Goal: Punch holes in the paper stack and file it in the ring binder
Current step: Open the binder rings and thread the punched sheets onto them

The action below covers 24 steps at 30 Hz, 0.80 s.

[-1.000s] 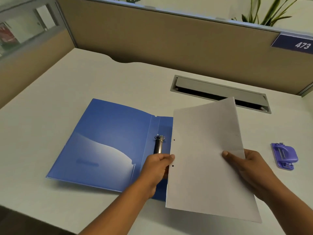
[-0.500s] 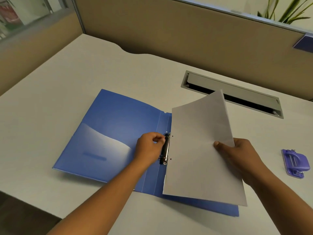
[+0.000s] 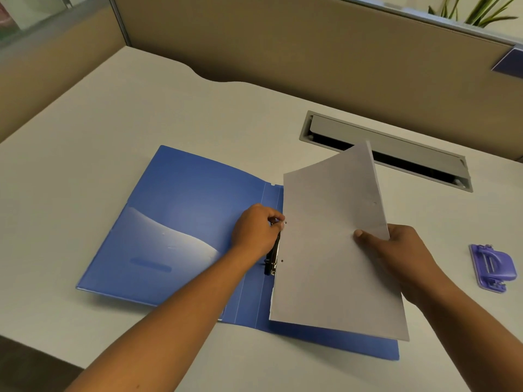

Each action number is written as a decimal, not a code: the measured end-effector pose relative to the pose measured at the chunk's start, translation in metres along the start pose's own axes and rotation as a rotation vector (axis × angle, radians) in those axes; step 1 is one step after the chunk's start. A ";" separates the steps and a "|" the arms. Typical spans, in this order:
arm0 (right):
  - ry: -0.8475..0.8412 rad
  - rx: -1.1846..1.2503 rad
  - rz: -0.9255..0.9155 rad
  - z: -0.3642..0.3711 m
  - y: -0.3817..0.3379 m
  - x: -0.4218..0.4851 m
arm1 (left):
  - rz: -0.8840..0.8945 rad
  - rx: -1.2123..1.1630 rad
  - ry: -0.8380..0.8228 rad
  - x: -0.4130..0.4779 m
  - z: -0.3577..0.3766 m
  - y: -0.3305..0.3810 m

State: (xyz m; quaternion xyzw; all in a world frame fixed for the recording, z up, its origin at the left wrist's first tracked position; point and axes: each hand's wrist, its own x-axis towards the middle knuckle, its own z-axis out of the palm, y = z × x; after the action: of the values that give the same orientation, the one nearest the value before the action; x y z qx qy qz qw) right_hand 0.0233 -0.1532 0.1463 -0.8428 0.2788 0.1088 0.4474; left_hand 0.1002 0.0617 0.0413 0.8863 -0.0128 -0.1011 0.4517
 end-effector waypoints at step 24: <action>-0.038 0.070 0.076 -0.002 -0.007 -0.003 | -0.241 -0.201 -0.256 -0.041 -0.010 -0.014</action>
State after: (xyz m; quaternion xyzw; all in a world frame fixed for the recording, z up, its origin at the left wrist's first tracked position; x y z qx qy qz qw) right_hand 0.0242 -0.1505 0.1536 -0.8131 0.3059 0.1320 0.4774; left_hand 0.0607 0.0825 0.0431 0.8118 0.0460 -0.2671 0.5173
